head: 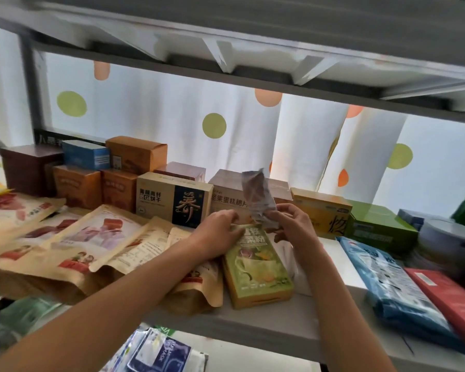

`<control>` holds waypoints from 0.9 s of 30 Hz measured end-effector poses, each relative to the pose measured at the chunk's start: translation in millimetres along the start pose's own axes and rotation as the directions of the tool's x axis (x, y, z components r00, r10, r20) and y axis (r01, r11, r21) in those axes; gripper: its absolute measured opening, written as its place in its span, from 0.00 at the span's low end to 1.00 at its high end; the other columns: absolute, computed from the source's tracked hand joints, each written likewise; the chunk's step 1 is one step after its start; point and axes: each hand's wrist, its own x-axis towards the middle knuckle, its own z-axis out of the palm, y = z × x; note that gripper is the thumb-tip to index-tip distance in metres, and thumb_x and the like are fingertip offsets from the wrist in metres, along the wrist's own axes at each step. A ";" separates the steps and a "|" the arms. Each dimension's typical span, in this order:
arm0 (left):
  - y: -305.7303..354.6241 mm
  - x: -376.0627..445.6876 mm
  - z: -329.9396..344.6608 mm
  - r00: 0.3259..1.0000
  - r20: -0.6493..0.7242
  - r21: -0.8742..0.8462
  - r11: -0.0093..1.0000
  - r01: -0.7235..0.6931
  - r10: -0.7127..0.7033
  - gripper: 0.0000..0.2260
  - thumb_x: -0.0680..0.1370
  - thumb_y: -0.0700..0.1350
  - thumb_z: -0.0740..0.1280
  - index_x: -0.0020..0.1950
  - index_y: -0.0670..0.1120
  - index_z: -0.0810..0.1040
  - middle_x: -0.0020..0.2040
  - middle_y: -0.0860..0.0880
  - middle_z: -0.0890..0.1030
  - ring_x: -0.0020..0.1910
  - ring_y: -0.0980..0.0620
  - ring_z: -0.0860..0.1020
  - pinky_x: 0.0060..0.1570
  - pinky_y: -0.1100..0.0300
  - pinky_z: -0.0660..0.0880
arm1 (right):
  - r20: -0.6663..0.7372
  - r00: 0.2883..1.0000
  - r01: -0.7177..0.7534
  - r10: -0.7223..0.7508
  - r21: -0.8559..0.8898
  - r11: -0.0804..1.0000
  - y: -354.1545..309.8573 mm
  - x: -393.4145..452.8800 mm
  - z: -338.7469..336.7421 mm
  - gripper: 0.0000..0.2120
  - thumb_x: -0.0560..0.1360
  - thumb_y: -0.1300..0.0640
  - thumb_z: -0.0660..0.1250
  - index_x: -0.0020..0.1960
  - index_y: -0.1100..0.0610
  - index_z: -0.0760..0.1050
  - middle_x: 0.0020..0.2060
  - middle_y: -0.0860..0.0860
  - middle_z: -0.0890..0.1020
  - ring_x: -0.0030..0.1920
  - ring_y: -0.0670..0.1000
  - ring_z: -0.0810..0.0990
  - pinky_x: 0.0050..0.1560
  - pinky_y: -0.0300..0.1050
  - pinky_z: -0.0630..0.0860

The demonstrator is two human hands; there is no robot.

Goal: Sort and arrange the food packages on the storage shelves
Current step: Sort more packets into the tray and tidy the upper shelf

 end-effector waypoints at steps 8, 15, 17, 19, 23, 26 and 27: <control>-6.6 0.4 20.7 0.994 -0.110 -0.207 0.978 -0.018 -0.005 0.31 0.78 0.49 0.70 0.77 0.51 0.58 0.65 0.52 0.74 0.64 0.51 0.72 0.63 0.50 0.73 | -0.009 0.999 0.036 -0.035 0.178 0.983 -2.7 -2.4 1.3 0.10 0.79 0.54 0.69 0.54 0.61 0.81 0.39 0.58 0.82 0.33 0.51 0.80 0.31 0.42 0.77; -17.7 7.8 26.2 0.986 -0.160 -0.401 0.916 -0.022 -0.046 0.38 0.76 0.47 0.72 0.79 0.49 0.52 0.63 0.50 0.74 0.61 0.50 0.74 0.56 0.57 0.73 | 0.061 0.996 -0.068 0.058 0.188 0.980 -3.5 -4.5 -2.0 0.21 0.80 0.45 0.65 0.51 0.66 0.79 0.38 0.61 0.83 0.33 0.52 0.79 0.33 0.43 0.78; -18.6 7.5 26.0 0.981 -0.193 -0.421 0.905 -0.061 -0.023 0.39 0.76 0.46 0.73 0.78 0.50 0.52 0.61 0.51 0.73 0.58 0.52 0.74 0.49 0.63 0.72 | 0.061 0.993 -0.114 0.105 0.172 0.978 -4.6 -5.3 -1.8 0.25 0.77 0.41 0.66 0.49 0.65 0.80 0.35 0.59 0.82 0.31 0.51 0.78 0.33 0.42 0.78; -18.5 6.6 26.0 0.975 -0.222 -0.434 0.895 -0.101 0.002 0.37 0.75 0.44 0.74 0.76 0.50 0.54 0.60 0.52 0.73 0.57 0.53 0.75 0.47 0.63 0.74 | 0.049 0.988 -0.150 0.144 0.157 0.976 -5.2 -5.2 -0.8 0.28 0.72 0.37 0.67 0.47 0.64 0.80 0.35 0.58 0.82 0.31 0.52 0.77 0.33 0.43 0.77; -17.2 6.6 25.3 0.961 -0.275 -0.446 0.882 -0.149 0.024 0.40 0.74 0.45 0.74 0.77 0.51 0.51 0.62 0.51 0.73 0.55 0.56 0.77 0.46 0.63 0.76 | 0.025 0.983 -0.183 0.181 0.168 0.969 -4.0 -3.3 -0.3 0.30 0.69 0.34 0.67 0.47 0.64 0.81 0.35 0.59 0.80 0.31 0.53 0.75 0.32 0.44 0.74; -17.4 4.0 24.1 0.956 -0.294 -0.449 0.881 -0.152 0.015 0.45 0.74 0.50 0.74 0.79 0.54 0.45 0.64 0.52 0.73 0.54 0.57 0.77 0.48 0.60 0.77 | 0.037 0.980 -0.200 0.197 0.164 0.966 -2.9 -2.6 -0.5 0.32 0.69 0.33 0.66 0.50 0.63 0.80 0.36 0.57 0.80 0.32 0.52 0.76 0.33 0.43 0.75; -17.7 3.4 24.0 0.954 -0.300 -0.447 0.882 -0.152 0.012 0.44 0.74 0.51 0.74 0.79 0.54 0.46 0.65 0.51 0.74 0.55 0.56 0.77 0.50 0.57 0.77 | 0.038 0.978 -0.208 0.204 0.169 0.964 -3.2 -2.3 -0.5 0.32 0.68 0.33 0.66 0.51 0.63 0.80 0.36 0.57 0.81 0.32 0.52 0.76 0.32 0.42 0.75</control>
